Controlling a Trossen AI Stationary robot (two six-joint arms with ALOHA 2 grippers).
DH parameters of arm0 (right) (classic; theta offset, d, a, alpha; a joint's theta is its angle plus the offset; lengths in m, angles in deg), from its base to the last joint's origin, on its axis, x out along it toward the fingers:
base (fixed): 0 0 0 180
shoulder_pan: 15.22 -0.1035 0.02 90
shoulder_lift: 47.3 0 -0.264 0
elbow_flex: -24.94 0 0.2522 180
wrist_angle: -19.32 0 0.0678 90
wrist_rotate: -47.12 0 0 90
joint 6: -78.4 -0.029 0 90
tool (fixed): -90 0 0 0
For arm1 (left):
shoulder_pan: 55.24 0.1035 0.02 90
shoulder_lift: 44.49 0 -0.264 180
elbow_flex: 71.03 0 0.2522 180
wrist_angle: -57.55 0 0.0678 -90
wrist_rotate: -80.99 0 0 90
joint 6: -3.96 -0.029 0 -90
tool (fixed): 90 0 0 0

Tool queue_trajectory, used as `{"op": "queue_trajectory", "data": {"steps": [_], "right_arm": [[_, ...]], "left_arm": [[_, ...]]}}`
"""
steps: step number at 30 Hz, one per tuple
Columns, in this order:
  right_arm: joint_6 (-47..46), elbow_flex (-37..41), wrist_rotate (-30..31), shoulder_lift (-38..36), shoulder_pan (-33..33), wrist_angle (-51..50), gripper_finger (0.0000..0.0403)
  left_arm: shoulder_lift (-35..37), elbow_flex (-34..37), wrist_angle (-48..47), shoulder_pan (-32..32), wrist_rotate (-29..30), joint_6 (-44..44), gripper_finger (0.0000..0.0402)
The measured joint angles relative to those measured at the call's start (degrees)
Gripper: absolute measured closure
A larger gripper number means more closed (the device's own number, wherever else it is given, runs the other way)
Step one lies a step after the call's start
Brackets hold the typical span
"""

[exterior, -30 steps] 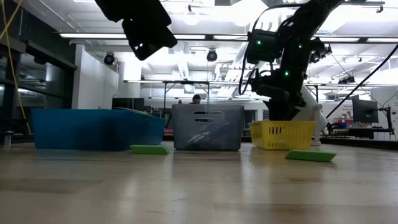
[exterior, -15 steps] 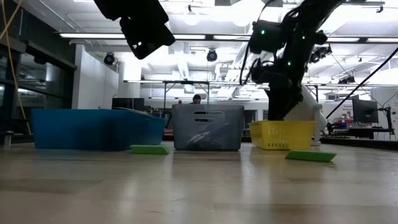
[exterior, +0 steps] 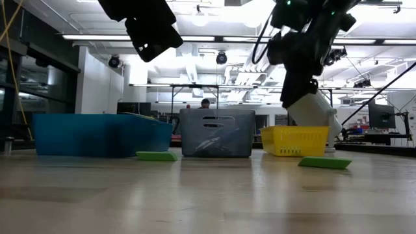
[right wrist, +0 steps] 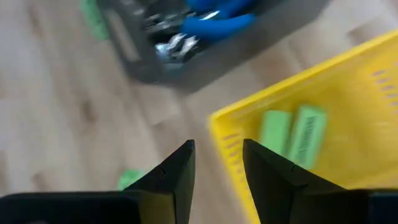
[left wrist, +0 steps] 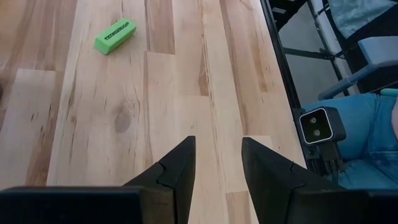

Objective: Pick & Place School Supplies
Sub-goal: Put the green eraser into the yellow bin

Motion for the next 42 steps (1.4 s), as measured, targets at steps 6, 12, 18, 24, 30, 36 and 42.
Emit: {"op": "queue_trajectory", "data": {"steps": [6,12,18,24,30,36,42], "right_arm": [[-6.1,0.0,-5.0,-1.6,-5.6,0.0,0.0277],[-10.3,0.0,-5.8,-1.4,-13.8,-0.1,0.0277],[-15.3,0.0,1.8,-0.9,-22.5,0.2,0.0277],[-18.8,0.0,12.0,0.7,-29.7,0.2,0.0277],[-21.2,0.0,14.4,5.3,-33.5,0.7,0.0277],[-21.2,0.0,14.4,10.3,-35.1,2.6,0.0277],[-21.0,0.0,14.2,13.2,-35.3,2.9,0.0243]], "left_arm": [[0.0,0.0,-0.2,0.0,0.0,0.0,0.0274],[0.0,0.0,-0.2,0.0,0.0,0.0,0.0274],[0.0,0.0,-0.2,0.0,0.0,0.0,0.0274],[0.0,0.0,-0.2,0.0,0.0,0.0,0.0274],[0.0,0.0,-0.2,0.0,0.0,0.0,0.0274],[0.0,0.0,-0.3,0.0,0.0,0.0,0.0274],[0.0,0.0,-0.3,0.0,0.0,0.0,0.0274]]}}
